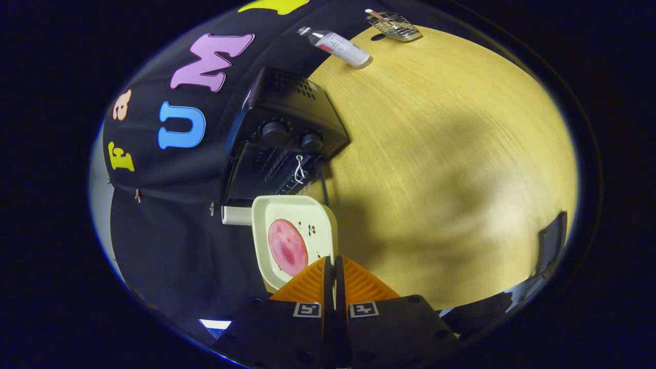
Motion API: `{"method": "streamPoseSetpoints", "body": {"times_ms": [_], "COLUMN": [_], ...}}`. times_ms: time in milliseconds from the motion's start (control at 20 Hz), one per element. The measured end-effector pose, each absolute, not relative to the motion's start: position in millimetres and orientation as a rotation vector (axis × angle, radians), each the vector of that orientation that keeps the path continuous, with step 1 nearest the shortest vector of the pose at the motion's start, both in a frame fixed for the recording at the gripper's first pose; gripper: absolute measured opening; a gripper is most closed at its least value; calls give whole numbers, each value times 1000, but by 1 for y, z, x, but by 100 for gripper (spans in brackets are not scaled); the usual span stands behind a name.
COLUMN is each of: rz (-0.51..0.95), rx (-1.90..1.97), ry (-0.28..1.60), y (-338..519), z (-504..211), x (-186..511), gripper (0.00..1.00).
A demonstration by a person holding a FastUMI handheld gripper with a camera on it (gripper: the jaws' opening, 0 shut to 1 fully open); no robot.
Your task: Open the toaster oven, put the food inside, and close the toaster oven door.
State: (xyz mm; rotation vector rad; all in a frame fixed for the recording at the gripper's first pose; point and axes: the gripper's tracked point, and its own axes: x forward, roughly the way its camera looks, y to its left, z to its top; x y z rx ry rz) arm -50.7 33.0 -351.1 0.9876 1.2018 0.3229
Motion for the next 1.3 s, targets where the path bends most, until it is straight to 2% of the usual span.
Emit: {"method": "streamPoseSetpoints", "body": {"times_ms": [250,550,1000,1300], "rz": [250,108,-207,-351], "rx": [989,1042,1217,1333], "ry": [1166,1112,1014,937], "y": [92,138,154,172], "z": [-348,-345,-355,-360], "x": [-45,-5,64,96], "gripper": [5,5,5,5]}}
